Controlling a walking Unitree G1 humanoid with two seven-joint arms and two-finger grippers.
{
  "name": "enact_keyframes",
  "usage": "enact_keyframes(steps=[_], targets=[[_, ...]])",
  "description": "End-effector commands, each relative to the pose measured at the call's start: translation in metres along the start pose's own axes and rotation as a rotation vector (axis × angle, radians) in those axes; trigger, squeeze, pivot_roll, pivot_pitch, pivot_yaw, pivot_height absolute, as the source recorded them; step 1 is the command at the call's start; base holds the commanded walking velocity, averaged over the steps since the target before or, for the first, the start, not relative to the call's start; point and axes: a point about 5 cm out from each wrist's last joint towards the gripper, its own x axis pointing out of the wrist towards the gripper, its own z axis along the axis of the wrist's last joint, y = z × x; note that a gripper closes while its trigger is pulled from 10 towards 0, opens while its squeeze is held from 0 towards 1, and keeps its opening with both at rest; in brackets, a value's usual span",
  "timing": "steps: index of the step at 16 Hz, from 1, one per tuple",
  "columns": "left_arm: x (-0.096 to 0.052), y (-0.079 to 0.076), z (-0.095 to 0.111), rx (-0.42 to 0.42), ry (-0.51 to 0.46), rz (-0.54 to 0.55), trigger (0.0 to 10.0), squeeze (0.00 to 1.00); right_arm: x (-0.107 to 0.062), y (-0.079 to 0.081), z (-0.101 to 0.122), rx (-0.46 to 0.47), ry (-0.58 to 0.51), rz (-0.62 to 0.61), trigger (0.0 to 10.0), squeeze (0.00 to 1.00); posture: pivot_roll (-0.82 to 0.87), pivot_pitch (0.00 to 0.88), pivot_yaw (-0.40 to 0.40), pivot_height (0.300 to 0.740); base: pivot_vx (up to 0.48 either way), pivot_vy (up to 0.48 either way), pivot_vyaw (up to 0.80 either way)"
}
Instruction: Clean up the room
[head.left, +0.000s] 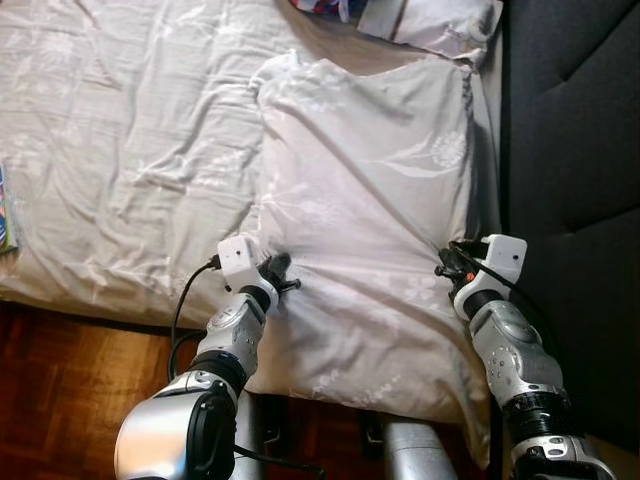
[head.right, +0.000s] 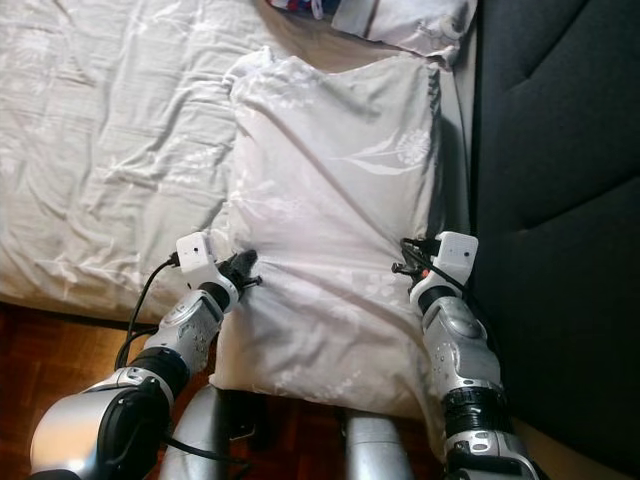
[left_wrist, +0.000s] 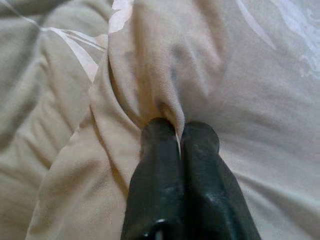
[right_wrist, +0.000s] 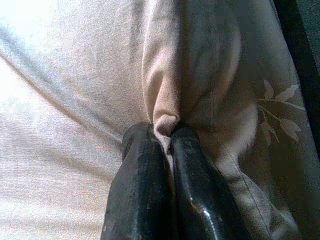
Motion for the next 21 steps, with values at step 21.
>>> enact_keyframes(steps=[21], targets=[[0.002, -0.094, 0.168, -0.005, -0.718, -0.283, 0.0, 0.00, -0.033, -0.009, 0.152, -0.088, -0.723, -0.123, 0.0, 0.00, -0.15, 0.500, 0.034, 0.661, 0.000, 0.000, 0.00]])
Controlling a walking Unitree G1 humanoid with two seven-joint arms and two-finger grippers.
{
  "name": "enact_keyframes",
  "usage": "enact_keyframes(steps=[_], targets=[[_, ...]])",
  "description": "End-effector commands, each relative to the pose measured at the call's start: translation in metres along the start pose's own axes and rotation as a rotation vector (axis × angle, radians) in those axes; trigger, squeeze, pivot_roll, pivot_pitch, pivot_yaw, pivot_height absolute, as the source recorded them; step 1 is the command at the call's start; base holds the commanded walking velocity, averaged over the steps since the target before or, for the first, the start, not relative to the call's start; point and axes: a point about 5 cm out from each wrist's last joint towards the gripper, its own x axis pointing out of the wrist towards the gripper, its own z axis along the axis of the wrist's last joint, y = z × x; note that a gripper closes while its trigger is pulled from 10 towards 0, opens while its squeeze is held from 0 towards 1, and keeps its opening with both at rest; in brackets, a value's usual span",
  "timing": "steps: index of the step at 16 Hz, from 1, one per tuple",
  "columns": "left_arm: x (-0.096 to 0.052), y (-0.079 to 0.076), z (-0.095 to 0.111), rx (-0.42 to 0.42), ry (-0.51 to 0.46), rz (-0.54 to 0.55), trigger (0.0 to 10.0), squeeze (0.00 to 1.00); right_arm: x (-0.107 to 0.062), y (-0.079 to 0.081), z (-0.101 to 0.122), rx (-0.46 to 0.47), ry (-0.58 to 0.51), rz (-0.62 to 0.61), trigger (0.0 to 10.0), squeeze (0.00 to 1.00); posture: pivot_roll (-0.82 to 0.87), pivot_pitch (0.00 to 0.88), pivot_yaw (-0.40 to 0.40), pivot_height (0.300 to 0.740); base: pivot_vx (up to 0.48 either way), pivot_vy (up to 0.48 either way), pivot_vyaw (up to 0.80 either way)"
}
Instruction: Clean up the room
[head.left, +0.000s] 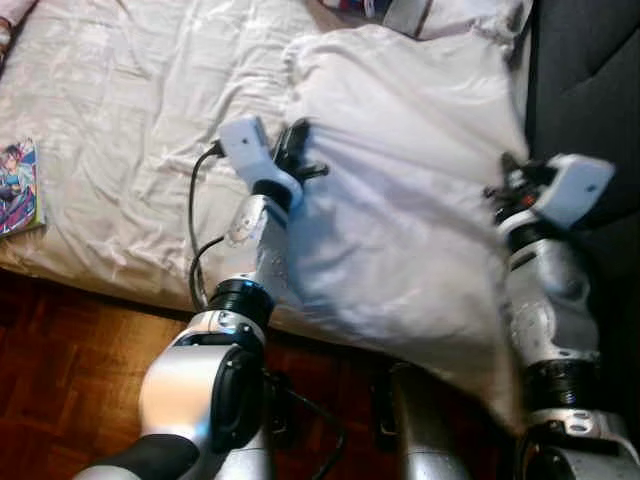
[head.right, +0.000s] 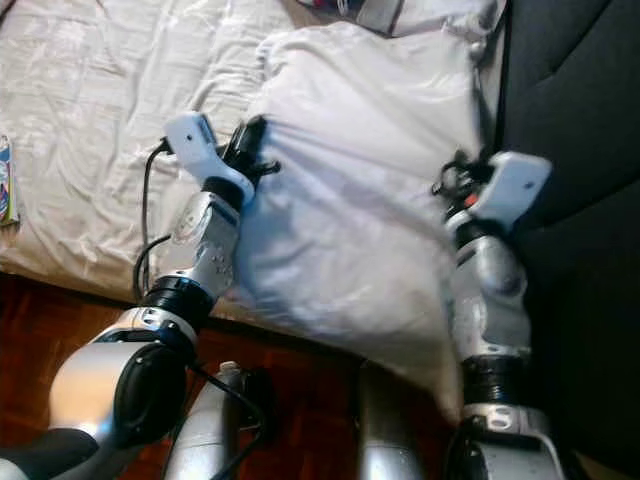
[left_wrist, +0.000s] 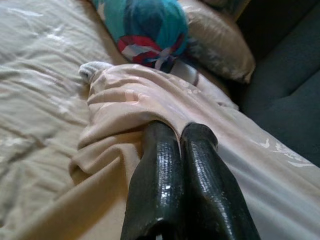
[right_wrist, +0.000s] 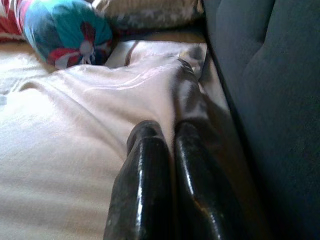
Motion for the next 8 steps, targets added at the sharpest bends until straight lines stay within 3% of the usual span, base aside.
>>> enact_keyframes(steps=[1, 3, 6, 8], targets=[[0.013, 0.000, 0.052, 0.008, -0.238, -0.005, 0.0, 0.00, 0.000, -0.020, 0.048, -0.018, -0.235, -0.086, 0.0, 0.00, -0.15, 0.499, 0.034, 0.661, 0.000, 0.000, 0.00], [0.016, -0.015, 0.064, -0.019, -0.296, -0.086, 0.0, 0.00, -0.004, -0.026, 0.070, -0.041, -0.331, -0.132, 0.0, 0.00, -0.15, 0.497, 0.035, 0.661, 0.000, 0.000, 0.00], [0.011, -0.023, 0.057, -0.021, -0.260, -0.205, 0.0, 0.00, -0.020, -0.033, 0.081, -0.062, -0.413, -0.189, 0.0, 0.00, -0.15, 0.497, 0.035, 0.661, 0.000, 0.000, 0.00], [-0.004, -0.008, 0.016, -0.023, -0.049, -0.242, 0.0, 0.00, -0.043, -0.045, 0.057, -0.127, -0.345, -0.272, 0.0, 0.00, -0.14, 0.501, 0.037, 0.661, 0.000, 0.000, 0.00]])
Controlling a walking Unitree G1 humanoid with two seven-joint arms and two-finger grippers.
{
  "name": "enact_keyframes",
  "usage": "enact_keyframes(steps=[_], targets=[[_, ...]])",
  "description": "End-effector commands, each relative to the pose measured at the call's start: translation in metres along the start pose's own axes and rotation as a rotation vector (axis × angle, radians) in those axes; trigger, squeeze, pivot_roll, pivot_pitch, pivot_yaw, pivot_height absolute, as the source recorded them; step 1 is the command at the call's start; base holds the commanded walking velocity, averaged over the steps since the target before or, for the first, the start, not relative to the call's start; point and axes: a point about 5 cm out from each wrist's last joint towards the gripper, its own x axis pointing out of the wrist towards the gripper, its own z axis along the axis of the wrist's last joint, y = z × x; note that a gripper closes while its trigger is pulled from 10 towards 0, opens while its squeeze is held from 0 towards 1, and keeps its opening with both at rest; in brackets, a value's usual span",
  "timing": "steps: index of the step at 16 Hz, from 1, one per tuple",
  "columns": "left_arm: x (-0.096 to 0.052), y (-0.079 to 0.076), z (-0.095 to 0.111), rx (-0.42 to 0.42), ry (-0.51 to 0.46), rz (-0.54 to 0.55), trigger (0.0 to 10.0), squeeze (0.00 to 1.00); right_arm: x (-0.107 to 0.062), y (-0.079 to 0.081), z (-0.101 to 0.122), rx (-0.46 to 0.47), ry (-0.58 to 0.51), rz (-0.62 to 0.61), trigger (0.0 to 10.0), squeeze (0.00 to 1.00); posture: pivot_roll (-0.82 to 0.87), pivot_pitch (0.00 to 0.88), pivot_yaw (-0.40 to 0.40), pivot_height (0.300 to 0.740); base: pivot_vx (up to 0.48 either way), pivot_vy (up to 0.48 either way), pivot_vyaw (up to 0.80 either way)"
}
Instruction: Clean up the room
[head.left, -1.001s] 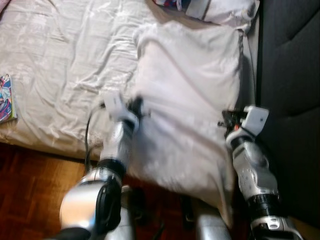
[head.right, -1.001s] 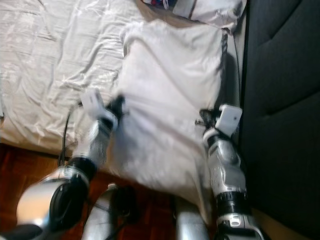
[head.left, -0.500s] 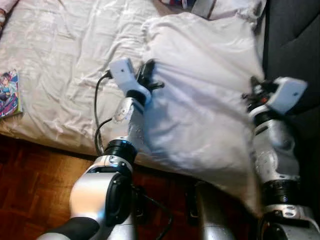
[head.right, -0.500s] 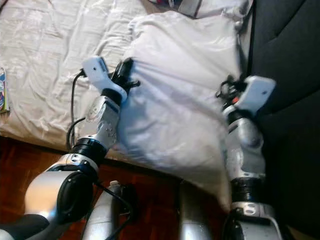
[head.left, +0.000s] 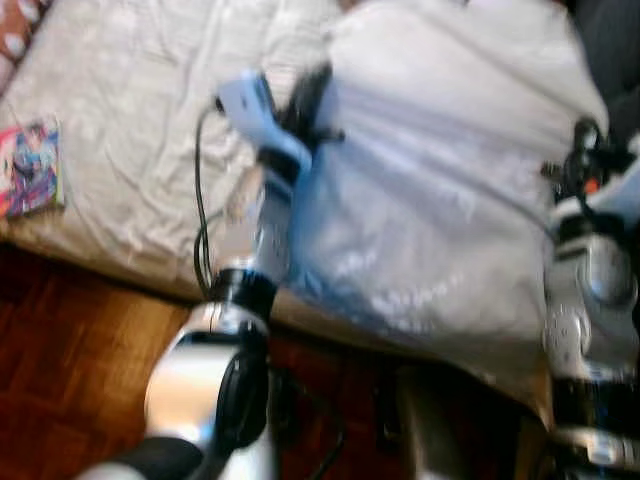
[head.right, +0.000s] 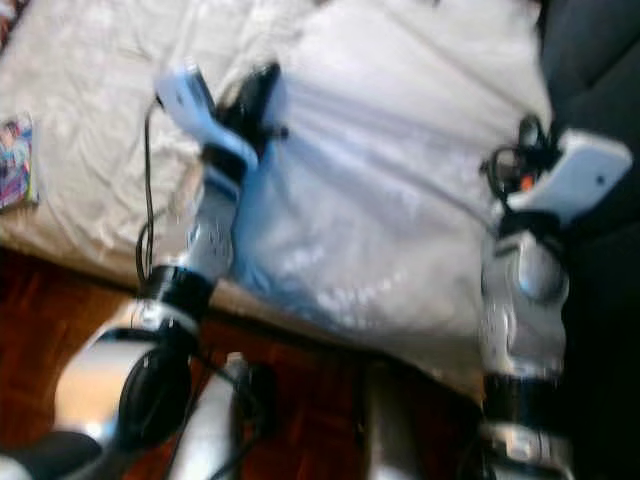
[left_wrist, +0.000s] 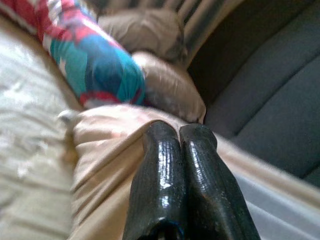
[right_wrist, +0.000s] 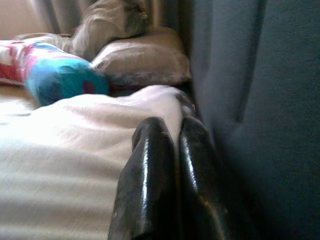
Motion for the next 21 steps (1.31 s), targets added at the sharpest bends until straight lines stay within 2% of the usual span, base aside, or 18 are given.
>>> enact_keyframes(steps=[1, 2, 3, 4, 6, 8, 10, 13, 17, 19, 20, 21], targets=[[-0.025, 0.018, -0.024, 0.006, 0.134, 0.011, 0.0, 0.00, -0.021, -0.039, 0.005, -0.090, -0.059, -0.182, 0.0, 0.00, -0.13, 0.501, 0.039, 0.661, 0.000, 0.000, 0.00], [-0.041, 0.025, -0.045, -0.010, 0.245, 0.028, 9.3, 0.00, -0.034, -0.051, -0.014, -0.132, 0.029, -0.238, 0.5, 0.00, -0.12, 0.501, 0.045, 0.661, 0.000, 0.000, 0.00], [-0.062, 0.037, -0.064, -0.020, 0.354, 0.091, 10.0, 0.00, -0.052, -0.064, -0.038, -0.206, 0.151, -0.309, 10.0, 0.00, -0.13, 0.500, 0.045, 0.661, 0.000, 0.000, 0.00], [-0.084, 0.045, -0.079, -0.019, 0.445, 0.136, 10.0, 0.00, -0.074, -0.078, -0.064, -0.242, 0.290, -0.376, 10.0, 0.00, -0.13, 0.502, 0.045, 0.661, 0.000, 0.000, 0.00], [-0.097, 0.049, -0.087, 0.008, 0.503, 0.144, 10.0, 0.00, -0.089, -0.082, -0.080, -0.224, 0.377, -0.398, 10.0, 0.00, -0.12, 0.501, 0.048, 0.661, 0.000, 0.000, 0.00], [-0.115, 0.060, -0.091, 0.036, 0.547, 0.199, 10.0, 0.00, -0.119, -0.081, -0.112, -0.236, 0.561, -0.403, 10.0, 0.00, -0.11, 0.501, 0.052, 0.661, 0.000, 0.000, 0.00], [-0.116, 0.066, -0.086, 0.061, 0.545, 0.223, 10.0, 0.00, -0.132, -0.077, -0.125, -0.223, 0.631, -0.385, 10.0, 0.00, -0.11, 0.497, 0.054, 0.661, 0.000, 0.000, 0.00], [-0.115, 0.078, -0.077, 0.128, 0.534, 0.301, 10.0, 0.00, -0.140, -0.066, -0.140, -0.186, 0.699, -0.340, 10.0, 0.00, -0.10, 0.490, 0.060, 0.661, 0.000, 0.000, 0.00], [-0.098, 0.071, -0.070, 0.115, 0.456, 0.294, 10.0, 0.00, -0.122, -0.051, -0.139, -0.124, 0.638, -0.273, 10.0, 0.00, -0.11, 0.487, 0.061, 0.661, 0.000, 0.000, 0.00], [-0.075, 0.060, -0.060, 0.127, 0.375, 0.270, 10.0, 0.00, -0.096, -0.046, -0.128, -0.116, 0.540, -0.264, 10.0, 0.00, -0.10, 0.486, 0.062, 0.661, 0.000, 0.000, 0.00], [-0.070, 0.058, -0.058, 0.136, 0.359, 0.266, 10.0, 0.00, -0.089, -0.045, -0.125, -0.110, 0.508, -0.264, 10.0, 0.00, -0.10, 0.486, 0.062, 0.661, 0.000, 0.000, 0.00], [-0.043, 0.047, -0.040, 0.170, 0.267, 0.242, 10.0, 0.00, -0.051, -0.035, -0.101, -0.097, 0.356, -0.243, 10.0, 0.00, -0.11, 0.490, 0.063, 0.661, 0.000, 0.000, 0.00]])
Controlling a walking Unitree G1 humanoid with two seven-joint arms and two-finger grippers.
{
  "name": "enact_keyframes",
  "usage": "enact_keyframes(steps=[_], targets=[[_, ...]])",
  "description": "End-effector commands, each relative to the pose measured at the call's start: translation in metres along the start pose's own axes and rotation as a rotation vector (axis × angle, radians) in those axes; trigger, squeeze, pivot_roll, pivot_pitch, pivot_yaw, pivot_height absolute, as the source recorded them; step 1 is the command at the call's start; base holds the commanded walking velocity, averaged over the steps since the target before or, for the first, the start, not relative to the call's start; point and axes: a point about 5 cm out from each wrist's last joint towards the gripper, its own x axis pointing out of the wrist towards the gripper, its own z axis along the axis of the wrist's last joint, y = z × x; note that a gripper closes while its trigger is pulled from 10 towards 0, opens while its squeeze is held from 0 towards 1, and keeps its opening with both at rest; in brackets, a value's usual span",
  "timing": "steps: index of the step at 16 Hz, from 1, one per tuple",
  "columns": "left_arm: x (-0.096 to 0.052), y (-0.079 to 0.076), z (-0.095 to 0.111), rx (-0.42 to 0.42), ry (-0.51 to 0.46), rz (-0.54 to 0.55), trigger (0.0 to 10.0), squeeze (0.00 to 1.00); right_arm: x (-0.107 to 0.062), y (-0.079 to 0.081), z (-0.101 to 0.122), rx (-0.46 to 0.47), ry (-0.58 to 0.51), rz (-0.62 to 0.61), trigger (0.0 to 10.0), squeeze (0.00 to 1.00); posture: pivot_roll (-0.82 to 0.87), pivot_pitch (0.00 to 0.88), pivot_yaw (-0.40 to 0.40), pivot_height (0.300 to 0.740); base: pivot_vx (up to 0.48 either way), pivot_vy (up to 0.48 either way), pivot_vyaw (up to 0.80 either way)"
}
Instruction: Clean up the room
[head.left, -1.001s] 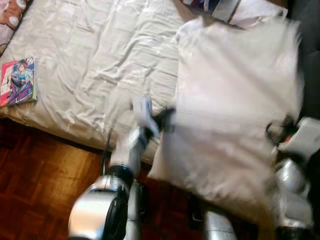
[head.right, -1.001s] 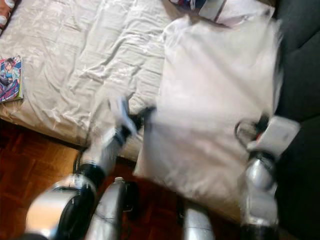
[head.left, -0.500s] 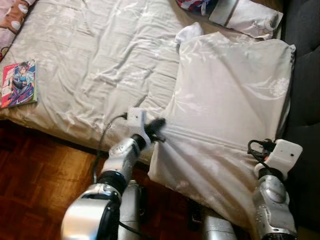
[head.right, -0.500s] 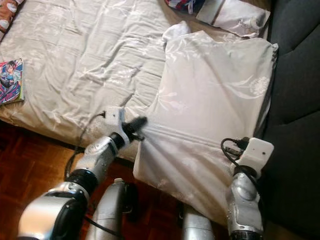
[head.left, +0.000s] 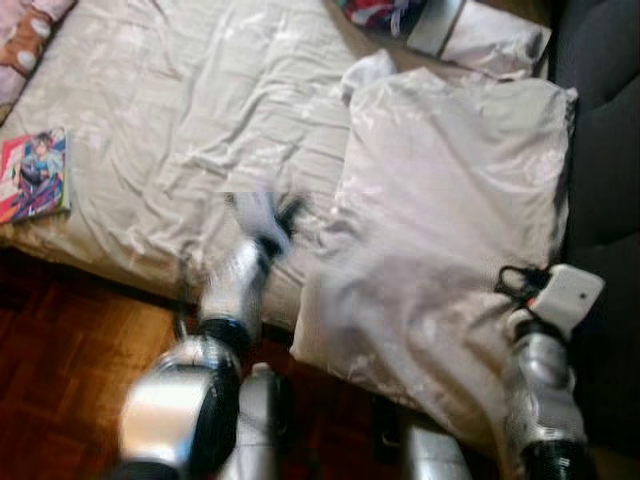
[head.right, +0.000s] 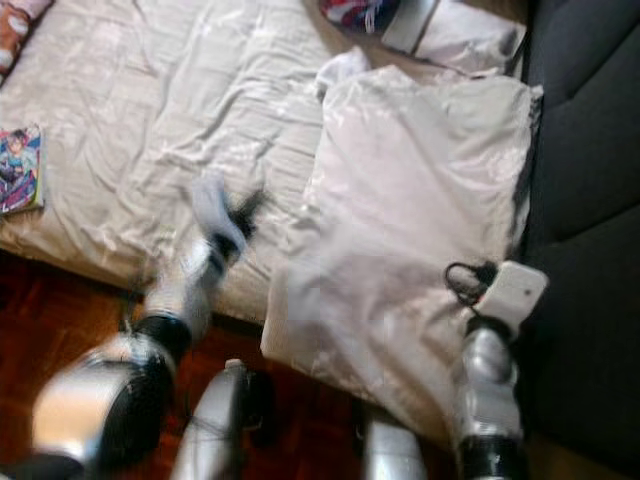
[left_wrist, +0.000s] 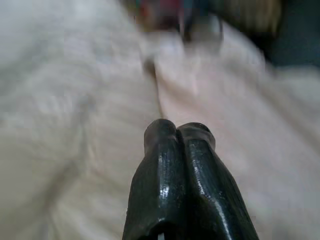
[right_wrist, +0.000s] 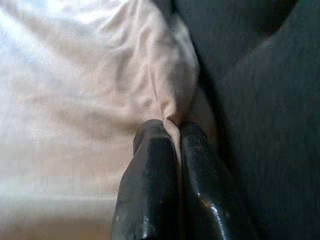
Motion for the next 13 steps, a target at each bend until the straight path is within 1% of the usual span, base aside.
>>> enact_keyframes(steps=[1, 2, 4, 5, 6, 7, 8, 9, 10, 11, 12, 13], targets=[[0.005, -0.007, 0.008, -0.011, -0.049, 0.003, 10.0, 0.00, 0.011, -0.008, 0.028, 0.033, -0.120, -0.053, 10.0, 0.00, -0.11, 0.490, 0.063, 0.661, 0.000, 0.000, 0.00], [0.011, -0.011, 0.017, -0.011, -0.078, -0.006, 10.0, 0.00, 0.017, -0.003, 0.042, 0.041, -0.173, -0.040, 10.0, 0.00, -0.11, 0.490, 0.063, 0.661, 0.000, 0.000, 0.00], [0.023, -0.026, 0.038, -0.001, -0.136, -0.046, 10.0, 0.00, 0.032, 0.010, 0.085, 0.071, -0.309, -0.013, 10.0, 0.00, -0.11, 0.490, 0.064, 0.661, 0.000, 0.000, 0.00], [0.027, -0.031, 0.043, -0.013, -0.145, -0.063, 10.0, 0.00, 0.038, 0.016, 0.099, 0.097, -0.342, 0.007, 10.0, 0.00, -0.11, 0.490, 0.064, 0.661, 0.000, 0.000, 0.00], [0.028, -0.034, 0.040, -0.018, -0.124, -0.077, 10.0, 0.00, 0.041, 0.024, 0.104, 0.093, -0.332, 0.043, 10.0, 0.00, -0.11, 0.487, 0.062, 0.661, 0.000, 0.000, 0.00], [0.023, -0.031, 0.025, -0.023, -0.061, -0.073, 10.0, 0.00, 0.040, 0.029, 0.089, 0.046, -0.273, 0.075, 10.0, 0.00, -0.11, 0.487, 0.062, 0.661, 0.000, 0.000, 0.00], [0.018, -0.026, 0.013, -0.023, -0.016, -0.064, 10.0, 0.00, 0.036, 0.028, 0.073, 0.051, -0.217, 0.077, 10.0, 0.00, -0.11, 0.487, 0.062, 0.661, 0.000, 0.000, 0.00], [0.011, -0.021, 0.001, -0.029, 0.020, -0.051, 10.0, 0.00, 0.030, 0.024, 0.051, 0.043, -0.129, 0.066, 10.0, 0.00, -0.11, 0.487, 0.062, 0.661, 0.000, 0.000, 0.00], [0.001, -0.011, -0.013, -0.044, 0.054, -0.025, 10.0, 0.00, 0.019, 0.018, 0.015, 0.034, 0.023, 0.065, 10.0, 0.00, -0.11, 0.493, 0.060, 0.661, 0.000, 0.000, 0.00], [-0.005, -0.006, -0.019, -0.036, 0.066, -0.011, 10.0, 0.00, 0.011, 0.013, -0.003, 0.000, 0.083, 0.058, 10.0, 0.13, -0.10, 0.494, 0.059, 0.661, 0.000, 0.000, 0.00], [-0.010, -0.001, -0.025, -0.039, 0.080, 0.002, 10.0, 0.00, 0.001, 0.009, -0.019, -0.005, 0.132, 0.066, 10.0, 1.00, -0.10, 0.493, 0.057, 0.661, 0.000, 0.000, 0.00], [-0.014, 0.002, -0.029, -0.037, 0.089, 0.008, 10.0, 0.00, -0.006, 0.008, -0.027, -0.004, 0.149, 0.068, 10.0, 1.00, -0.10, 0.492, 0.057, 0.661, 0.000, 0.000, 0.00]])
